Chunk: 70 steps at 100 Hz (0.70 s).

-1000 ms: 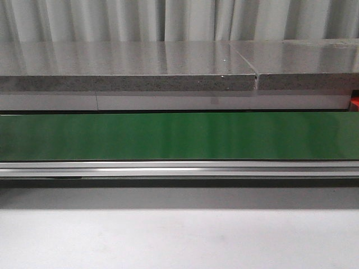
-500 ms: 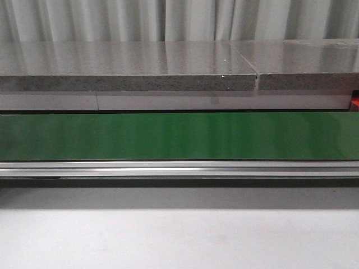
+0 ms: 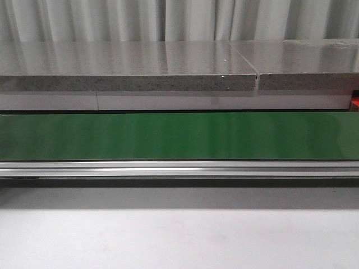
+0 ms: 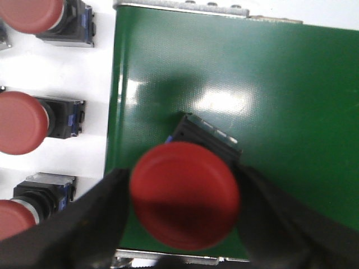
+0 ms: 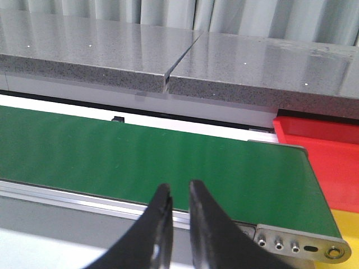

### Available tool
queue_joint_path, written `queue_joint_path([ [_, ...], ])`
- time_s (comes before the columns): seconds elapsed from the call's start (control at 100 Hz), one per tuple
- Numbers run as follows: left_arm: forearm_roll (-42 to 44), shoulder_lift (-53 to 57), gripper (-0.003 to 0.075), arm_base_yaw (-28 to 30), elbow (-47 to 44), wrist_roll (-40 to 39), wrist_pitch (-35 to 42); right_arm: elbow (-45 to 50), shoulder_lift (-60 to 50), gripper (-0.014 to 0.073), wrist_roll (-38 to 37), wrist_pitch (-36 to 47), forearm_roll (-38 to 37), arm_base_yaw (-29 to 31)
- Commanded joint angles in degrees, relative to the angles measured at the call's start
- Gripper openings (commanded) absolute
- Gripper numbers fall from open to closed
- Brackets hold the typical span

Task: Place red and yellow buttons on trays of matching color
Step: 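Lower the red button onto the green belt and open the left gripper, then grasp a yellow push-button from the table with the left gripper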

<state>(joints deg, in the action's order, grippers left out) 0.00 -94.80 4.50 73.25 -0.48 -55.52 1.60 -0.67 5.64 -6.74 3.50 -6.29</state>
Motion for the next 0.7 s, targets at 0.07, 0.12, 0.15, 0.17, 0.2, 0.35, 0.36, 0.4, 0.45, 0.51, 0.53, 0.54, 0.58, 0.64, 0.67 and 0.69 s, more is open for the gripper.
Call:
queue_joint_path([
  [0.07,0.51,2.09,0.0664,-1.88,3.87,-0.13,-0.19,-0.87,-1.02,0.0099,0.12,4.65,-0.45,-0.11],
  [0.12,0.51,2.09,0.0663,-2.37,4.83,-0.13,-0.91,-0.87,-1.02,0.0099,0.12,4.65,-0.45,-0.11],
  [0.15,0.51,2.09,0.0662,-2.63,5.41,-0.13,-1.32,-0.87,-1.02,0.0099,0.12,4.65,-0.45,-0.11],
  [0.17,0.51,2.09,0.0662,-2.8,5.86,-0.13,-1.47,-0.87,-1.02,0.0099,0.12,4.65,-0.45,-0.11],
  [0.2,0.51,2.09,0.0662,-3.24,6.49,-0.13,-1.75,-0.87,-1.02,0.0099,0.12,4.65,-0.45,-0.11],
  [0.35,0.51,2.31,0.0662,-4.69,10.73,-0.13,-4.63,-0.87,-1.02,0.0099,0.12,4.65,-0.45,-0.11],
  [0.36,0.51,2.31,0.0662,-4.67,10.92,-0.13,-4.86,-0.87,-1.02,0.0099,0.12,4.65,-0.45,-0.11],
  [0.4,0.51,2.46,0.0662,-4.9,12.03,-0.13,-5.31,-0.87,-1.02,0.0099,0.12,4.65,-0.45,-0.11],
  [0.45,0.41,2.89,0.0662,-5.04,13.03,-0.13,-5.49,-0.87,-1.02,0.0099,0.12,4.65,-0.45,-0.11],
  [0.51,0.41,3.82,0.0662,-5.04,13.53,-0.13,-5.38,-0.87,-1.02,0.0099,0.12,4.65,-0.45,-0.11],
  [0.53,0.41,4.24,0.0662,-5.04,13.56,-0.13,-5.25,-0.87,-1.02,0.0099,0.12,4.65,-0.45,-0.11],
  [0.54,0.41,4.53,0.0662,-5.04,13.56,-0.27,-5.27,-0.87,-1.02,0.0099,0.12,4.65,-0.45,-0.11],
  [0.58,0.41,5.25,0.0662,-5.04,13.56,-0.81,-5.27,-0.87,-1.02,0.0099,0.12,4.65,-0.45,-0.11],
  [0.64,0.9,6.54,0.0662,-5.04,13.56,-2.14,-5.27,-0.87,-1.02,0.0099,0.12,4.65,-0.45,-0.11],
  [0.67,0.92,7.16,0.0662,-4.91,13.56,-2.42,-5.27,-0.87,-1.02,0.0099,0.12,4.65,-0.45,-0.11],
  [0.69,0.92,7.59,0.0662,-4.8,13.56,-2.56,-5.27,-0.87,-1.02,0.0099,0.12,4.65,-0.45,-0.11],
])
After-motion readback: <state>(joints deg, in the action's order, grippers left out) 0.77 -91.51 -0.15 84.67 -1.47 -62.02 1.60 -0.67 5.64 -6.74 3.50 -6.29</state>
